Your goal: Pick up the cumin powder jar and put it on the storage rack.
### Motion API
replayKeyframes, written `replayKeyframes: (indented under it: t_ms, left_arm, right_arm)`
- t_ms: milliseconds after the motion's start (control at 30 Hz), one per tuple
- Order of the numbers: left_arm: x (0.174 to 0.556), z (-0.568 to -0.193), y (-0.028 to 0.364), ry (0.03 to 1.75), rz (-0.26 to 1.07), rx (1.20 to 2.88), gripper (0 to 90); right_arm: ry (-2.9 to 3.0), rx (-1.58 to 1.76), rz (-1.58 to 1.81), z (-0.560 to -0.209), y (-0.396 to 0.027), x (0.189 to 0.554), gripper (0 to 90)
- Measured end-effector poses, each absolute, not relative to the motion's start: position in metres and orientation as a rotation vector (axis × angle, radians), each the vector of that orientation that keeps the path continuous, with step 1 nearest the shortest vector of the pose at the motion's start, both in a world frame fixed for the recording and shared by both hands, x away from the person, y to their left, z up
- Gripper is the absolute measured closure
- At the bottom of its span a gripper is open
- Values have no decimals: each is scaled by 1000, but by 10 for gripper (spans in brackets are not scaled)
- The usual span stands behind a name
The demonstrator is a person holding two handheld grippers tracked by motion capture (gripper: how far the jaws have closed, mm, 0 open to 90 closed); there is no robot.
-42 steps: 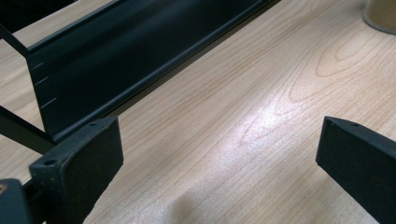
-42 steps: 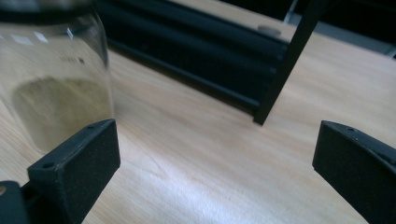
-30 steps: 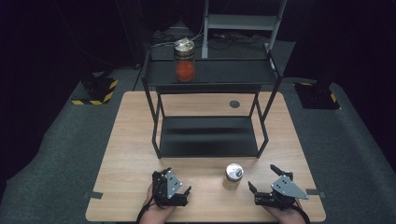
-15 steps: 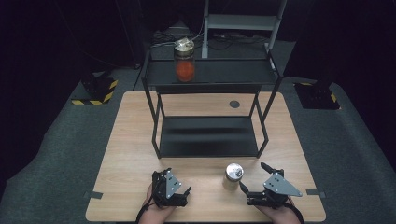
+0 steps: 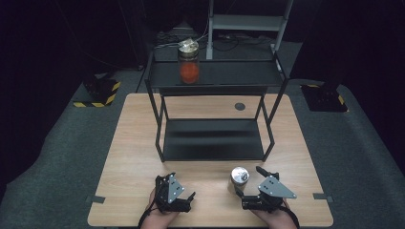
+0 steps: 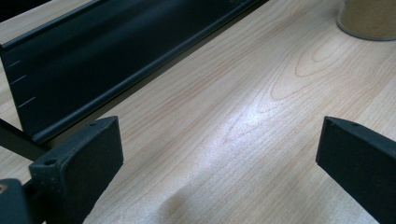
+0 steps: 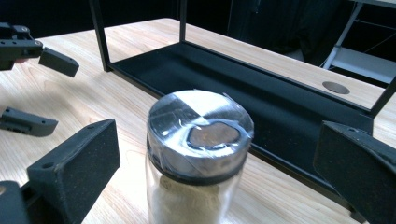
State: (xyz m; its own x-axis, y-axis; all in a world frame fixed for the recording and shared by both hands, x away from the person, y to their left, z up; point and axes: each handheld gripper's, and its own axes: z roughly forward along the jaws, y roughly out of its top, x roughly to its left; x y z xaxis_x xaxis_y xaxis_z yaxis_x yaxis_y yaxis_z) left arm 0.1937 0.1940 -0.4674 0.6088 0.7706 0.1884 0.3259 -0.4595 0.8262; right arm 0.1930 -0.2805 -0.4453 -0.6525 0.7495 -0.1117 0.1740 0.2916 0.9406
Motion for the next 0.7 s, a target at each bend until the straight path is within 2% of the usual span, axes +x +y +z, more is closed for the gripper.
replayKeyframes:
  t_ms: [433,700]
  left_arm:
    - [192,-468,193,849,726,2047,10]
    - [192,-468,193,840,729,2054,10]
  right_arm:
    - [2004,841,1409,-456,-271,200,4]
    - [1971,886,1457,-465,-270,204,98]
